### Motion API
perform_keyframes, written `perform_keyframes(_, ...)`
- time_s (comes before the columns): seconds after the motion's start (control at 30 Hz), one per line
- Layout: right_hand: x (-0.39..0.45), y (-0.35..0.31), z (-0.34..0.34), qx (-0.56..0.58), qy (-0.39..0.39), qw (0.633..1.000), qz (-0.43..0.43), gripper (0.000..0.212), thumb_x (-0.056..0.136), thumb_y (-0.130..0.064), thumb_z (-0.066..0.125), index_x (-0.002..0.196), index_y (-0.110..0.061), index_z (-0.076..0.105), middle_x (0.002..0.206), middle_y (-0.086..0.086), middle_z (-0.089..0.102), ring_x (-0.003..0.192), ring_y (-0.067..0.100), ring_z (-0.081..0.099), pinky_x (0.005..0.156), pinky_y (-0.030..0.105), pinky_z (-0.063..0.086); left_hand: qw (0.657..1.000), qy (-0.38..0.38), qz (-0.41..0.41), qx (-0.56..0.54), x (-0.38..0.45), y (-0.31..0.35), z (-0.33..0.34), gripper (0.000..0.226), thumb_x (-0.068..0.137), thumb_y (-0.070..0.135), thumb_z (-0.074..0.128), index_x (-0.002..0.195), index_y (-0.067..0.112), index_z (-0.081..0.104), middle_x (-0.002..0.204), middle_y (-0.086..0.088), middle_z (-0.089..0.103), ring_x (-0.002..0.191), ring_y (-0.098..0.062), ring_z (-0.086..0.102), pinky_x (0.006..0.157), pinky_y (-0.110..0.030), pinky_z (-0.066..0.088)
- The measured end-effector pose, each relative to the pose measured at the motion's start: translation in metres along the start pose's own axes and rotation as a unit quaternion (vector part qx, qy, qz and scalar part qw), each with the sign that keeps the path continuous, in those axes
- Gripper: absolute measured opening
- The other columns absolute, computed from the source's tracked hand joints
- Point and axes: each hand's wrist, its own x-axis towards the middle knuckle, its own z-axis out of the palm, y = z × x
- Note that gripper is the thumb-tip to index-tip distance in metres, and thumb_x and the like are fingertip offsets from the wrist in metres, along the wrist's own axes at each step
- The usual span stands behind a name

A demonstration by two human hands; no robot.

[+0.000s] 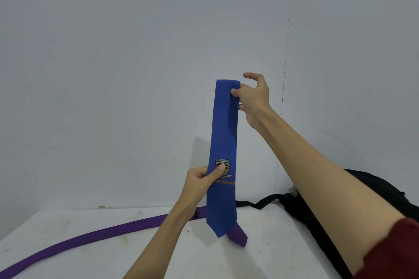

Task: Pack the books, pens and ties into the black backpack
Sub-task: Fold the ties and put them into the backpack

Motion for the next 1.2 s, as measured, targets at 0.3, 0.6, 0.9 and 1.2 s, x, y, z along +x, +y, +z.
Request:
perform_keyframes(0.3,-0.006,0.000,0.003,-0.004,0.016,1.000,0.000,0.049,0.083,0.010,0.050,0.120,-0.022,0.047,0.070,-0.004,0.050,0.066,0.011,0.046,0.063,0.026,0.040,0.991,-0.087,-0.068,0.072,0.007,-0.015,0.019,0.022,0.095,0.027,0.053,0.104,0.011,0.065,0.108,-0.003,0.070,0.100,-0.017,0.066,0.086,-0.029,0.055)
perform_keyframes(0.6,0.001,-0.002,-0.007,0.015,0.008,1.000,0.012,0.047,0.082,0.011,0.055,0.109,-0.026,0.047,0.109,0.013,0.060,0.085,0.020,0.056,0.089,0.043,0.053,0.997,0.004,0.019,0.071,0.002,-0.022,0.005,0.007,0.087,0.013,0.065,0.085,0.018,0.070,0.082,0.006,0.074,0.078,-0.015,0.070,0.065,-0.027,0.057)
perform_keyframes(0.9,-0.002,-0.002,0.002,0.003,-0.023,0.999,0.024,0.045,0.082,0.007,0.057,0.109,-0.028,0.048,0.121,0.012,0.058,0.097,0.023,0.059,0.083,0.040,0.055,0.996,-0.015,0.068,0.053,-0.004,-0.015,0.006,0.040,0.082,0.007,0.070,0.106,0.027,0.046,0.089,0.014,0.069,0.082,-0.007,0.069,0.064,-0.023,0.056)
perform_keyframes(1.2,-0.007,-0.003,0.004,-0.011,-0.046,0.998,0.029,0.044,0.081,0.008,0.057,0.110,-0.024,0.049,0.119,0.016,0.060,0.087,0.022,0.057,0.079,0.036,0.054,0.988,-0.017,0.062,0.142,0.008,-0.006,-0.015,0.034,0.075,0.010,0.077,0.095,0.027,0.058,0.087,0.010,0.069,0.073,-0.002,0.069,0.059,-0.017,0.053)
